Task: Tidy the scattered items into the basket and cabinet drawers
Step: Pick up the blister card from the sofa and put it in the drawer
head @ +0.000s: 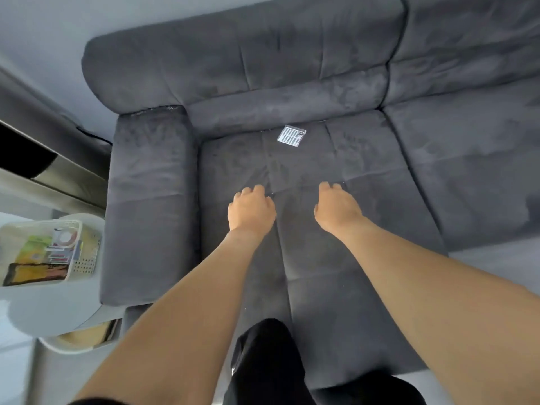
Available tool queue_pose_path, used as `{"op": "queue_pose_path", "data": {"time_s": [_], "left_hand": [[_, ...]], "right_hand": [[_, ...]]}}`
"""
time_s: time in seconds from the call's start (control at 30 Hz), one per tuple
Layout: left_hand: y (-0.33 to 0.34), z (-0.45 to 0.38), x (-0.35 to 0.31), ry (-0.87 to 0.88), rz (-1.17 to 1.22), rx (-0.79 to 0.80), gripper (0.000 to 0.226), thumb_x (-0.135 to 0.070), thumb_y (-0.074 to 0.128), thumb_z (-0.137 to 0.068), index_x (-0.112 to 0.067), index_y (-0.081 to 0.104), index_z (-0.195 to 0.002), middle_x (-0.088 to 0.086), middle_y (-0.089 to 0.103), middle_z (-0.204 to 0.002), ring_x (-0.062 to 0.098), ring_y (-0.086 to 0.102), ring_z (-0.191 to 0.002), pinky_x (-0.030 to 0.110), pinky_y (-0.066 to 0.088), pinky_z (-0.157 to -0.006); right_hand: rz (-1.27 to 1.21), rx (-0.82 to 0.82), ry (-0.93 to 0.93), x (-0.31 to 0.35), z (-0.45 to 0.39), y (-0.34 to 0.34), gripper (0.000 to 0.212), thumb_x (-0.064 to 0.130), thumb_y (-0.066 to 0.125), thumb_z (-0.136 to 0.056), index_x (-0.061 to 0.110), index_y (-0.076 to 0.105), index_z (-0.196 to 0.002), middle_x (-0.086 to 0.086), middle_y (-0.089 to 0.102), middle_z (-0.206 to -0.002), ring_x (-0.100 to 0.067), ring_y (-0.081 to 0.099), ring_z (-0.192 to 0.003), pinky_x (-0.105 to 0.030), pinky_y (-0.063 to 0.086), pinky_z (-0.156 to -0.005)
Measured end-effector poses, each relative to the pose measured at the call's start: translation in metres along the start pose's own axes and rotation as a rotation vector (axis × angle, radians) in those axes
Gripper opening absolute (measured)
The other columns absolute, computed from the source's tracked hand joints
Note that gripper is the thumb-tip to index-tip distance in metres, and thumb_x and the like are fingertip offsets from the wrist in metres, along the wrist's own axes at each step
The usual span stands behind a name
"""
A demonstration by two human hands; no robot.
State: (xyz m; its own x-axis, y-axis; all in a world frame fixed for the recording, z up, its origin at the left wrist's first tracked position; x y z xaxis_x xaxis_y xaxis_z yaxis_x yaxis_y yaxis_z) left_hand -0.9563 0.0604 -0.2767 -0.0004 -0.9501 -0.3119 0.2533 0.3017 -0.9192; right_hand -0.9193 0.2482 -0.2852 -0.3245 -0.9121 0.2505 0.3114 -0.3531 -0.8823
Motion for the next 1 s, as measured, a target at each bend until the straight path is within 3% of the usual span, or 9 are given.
{"op": "queue_pose_path", "data": {"time_s": [0.17, 0.33, 0.4, 0.47, 0.53, 0.7, 0.83, 0.9, 1.0], "left_hand": [[0.066, -0.090, -0.009, 0.002, 0.047, -0.014, 0.023, -0.022, 0.041, -0.095, -0.008, 0.057, -0.105, 0.012, 0.060, -0.106, 0.032, 0.052, -0.101, 0.044, 0.047, -0.084], [0.146, -0.194, -0.002, -0.001, 0.091, 0.041, 0.024, -0.023, 0.041, -0.096, -0.007, 0.055, -0.106, 0.015, 0.058, -0.110, 0.034, 0.051, -0.104, 0.045, 0.047, -0.086], [0.166, -0.233, -0.006, 0.009, 0.093, 0.049, 0.026, -0.026, 0.041, -0.097, -0.007, 0.053, -0.110, 0.016, 0.057, -0.114, 0.036, 0.051, -0.107, 0.044, 0.047, -0.085], [0.185, -0.277, -0.009, 0.002, 0.119, 0.053, 0.030, -0.030, 0.042, -0.098, -0.008, 0.050, -0.118, 0.016, 0.054, -0.120, 0.036, 0.050, -0.111, 0.043, 0.046, -0.082], [0.208, -0.318, -0.013, -0.003, 0.132, 0.052, 0.037, -0.034, 0.044, -0.098, -0.010, 0.047, -0.126, 0.014, 0.050, -0.126, 0.035, 0.049, -0.116, 0.043, 0.045, -0.082], [0.270, -0.406, -0.024, 0.014, 0.204, -0.009, 0.056, -0.039, 0.052, -0.097, -0.015, 0.036, -0.145, 0.015, 0.037, -0.143, 0.035, 0.039, -0.125, 0.043, 0.041, -0.098], [0.303, -0.460, -0.019, -0.152, 0.202, -0.045, 0.088, -0.056, 0.059, -0.088, -0.020, 0.016, -0.156, 0.008, 0.022, -0.158, 0.034, 0.029, -0.136, 0.049, 0.034, -0.105], [0.308, -0.475, -0.015, -0.249, 0.151, -0.052, 0.095, -0.062, 0.063, -0.082, -0.016, 0.020, -0.154, 0.005, 0.031, -0.150, 0.031, 0.032, -0.132, 0.049, 0.036, -0.100], [0.312, -0.480, -0.010, -0.344, 0.207, -0.040, 0.085, -0.060, 0.071, -0.076, -0.012, 0.039, -0.138, 0.007, 0.038, -0.140, 0.029, 0.039, -0.129, 0.045, 0.037, -0.100]], "right_hand": [[-0.027, -0.035, -0.035, -0.011, -0.103, 0.036, 0.029, 0.019, 0.056, -0.094, 0.007, 0.047, -0.118, -0.016, 0.052, -0.118, -0.037, 0.056, -0.104, -0.033, 0.038, -0.072], [-0.030, 0.020, 0.035, -0.030, -0.222, 0.109, 0.047, 0.028, 0.059, -0.094, 0.007, 0.042, -0.132, -0.016, 0.045, -0.132, -0.037, 0.048, -0.119, -0.040, 0.045, -0.089], [-0.063, 0.031, 0.113, -0.041, -0.266, 0.129, 0.063, 0.029, 0.063, -0.093, 0.009, 0.032, -0.144, -0.017, 0.034, -0.147, -0.040, 0.037, -0.132, -0.043, 0.042, -0.099], [-0.094, 0.064, 0.152, -0.045, -0.315, 0.147, 0.085, 0.034, 0.066, -0.091, 0.016, 0.013, -0.156, -0.014, 0.008, -0.162, -0.041, 0.012, -0.147, -0.045, 0.032, -0.112], [-0.081, 0.096, 0.162, -0.050, -0.362, 0.168, 0.102, 0.041, 0.070, -0.087, 0.026, -0.002, -0.157, -0.007, -0.008, -0.164, -0.040, -0.005, -0.149, -0.048, 0.026, -0.117], [0.002, 0.167, 0.238, -0.071, -0.432, 0.233, 0.111, 0.048, 0.079, -0.074, 0.024, 0.008, -0.157, -0.012, 0.006, -0.163, -0.043, 0.011, -0.146, -0.052, 0.028, -0.114], [0.049, 0.158, 0.269, -0.076, -0.453, 0.253, 0.111, 0.043, 0.082, -0.073, 0.018, 0.013, -0.156, -0.018, 0.012, -0.161, -0.049, 0.017, -0.143, -0.054, 0.024, -0.116], [0.069, 0.174, 0.256, -0.078, -0.458, 0.261, 0.111, 0.045, 0.080, -0.075, 0.018, 0.009, -0.157, -0.018, 0.007, -0.162, -0.050, 0.013, -0.144, -0.054, 0.020, -0.117], [0.077, 0.163, 0.251, -0.082, -0.456, 0.265, 0.112, 0.046, 0.079, -0.076, 0.019, 0.007, -0.157, -0.018, 0.005, -0.162, -0.050, 0.011, -0.144, -0.054, 0.018, -0.118]]}}
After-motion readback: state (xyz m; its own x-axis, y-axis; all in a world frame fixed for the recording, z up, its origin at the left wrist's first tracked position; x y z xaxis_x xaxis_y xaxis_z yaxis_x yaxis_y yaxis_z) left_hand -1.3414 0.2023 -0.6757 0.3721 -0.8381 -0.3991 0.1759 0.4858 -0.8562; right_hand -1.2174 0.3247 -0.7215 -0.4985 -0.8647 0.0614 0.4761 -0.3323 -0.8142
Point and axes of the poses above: each hand's wrist, its own z-axis away from the middle knuckle, its own y-axis out of the palm, x = y × z, the point moved 9 cm from there along -z, towards the middle knuckle
